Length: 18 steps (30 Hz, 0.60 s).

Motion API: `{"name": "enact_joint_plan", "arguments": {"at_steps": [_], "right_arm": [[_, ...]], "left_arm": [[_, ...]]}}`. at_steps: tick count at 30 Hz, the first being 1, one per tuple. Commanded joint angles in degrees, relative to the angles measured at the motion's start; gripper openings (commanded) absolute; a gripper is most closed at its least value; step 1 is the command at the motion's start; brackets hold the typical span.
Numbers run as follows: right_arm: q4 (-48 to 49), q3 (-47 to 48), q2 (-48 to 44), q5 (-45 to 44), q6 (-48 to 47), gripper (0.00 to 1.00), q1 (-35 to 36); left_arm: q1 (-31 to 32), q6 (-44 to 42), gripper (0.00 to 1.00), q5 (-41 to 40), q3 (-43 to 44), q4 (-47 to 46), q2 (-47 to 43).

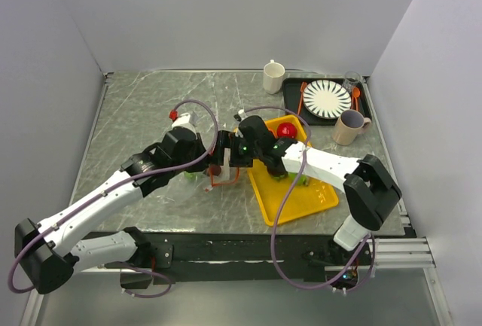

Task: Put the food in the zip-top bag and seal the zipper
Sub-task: Place the fake fruit in the zipper food storage bag.

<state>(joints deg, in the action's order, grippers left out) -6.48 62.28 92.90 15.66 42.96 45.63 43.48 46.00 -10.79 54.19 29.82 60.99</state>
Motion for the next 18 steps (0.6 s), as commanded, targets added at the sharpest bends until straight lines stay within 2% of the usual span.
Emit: {"name": "enact_joint_plan", "arguments": {"at_steps": [1, 7, 11, 15, 18], "right_arm": [[-2.7, 1.5, -6.8, -6.8, -1.5, 1.00, 0.3], [-13.3, -3.3, -18.1, -22.6, -3.0, 1.00, -2.1], [-19.0, -6.8, -22.7, -27.3, -3.4, 1.00, -5.1], [-20.8, -10.5, -21.0, -25.0, -6.1, 1.00, -11.2], [-20.3, -11.5, -18.3, -24.6, -8.8, 1.00, -12.3]], "left_arm": [[0.1, 0.2, 0.01, -2.2, 2.6, -0.5, -1.8], [0.1, 0.2, 0.01, -3.5, 2.1, 0.4, -1.2], [0.1, 0.2, 0.01, -2.7, 1.6, -0.8, -0.5], [0.1, 0.1, 0.01, -1.9, 1.6, -1.3, -0.1], [0.1, -0.2, 0.01, -1.4, 1.4, -1.5, 0.0]]}}
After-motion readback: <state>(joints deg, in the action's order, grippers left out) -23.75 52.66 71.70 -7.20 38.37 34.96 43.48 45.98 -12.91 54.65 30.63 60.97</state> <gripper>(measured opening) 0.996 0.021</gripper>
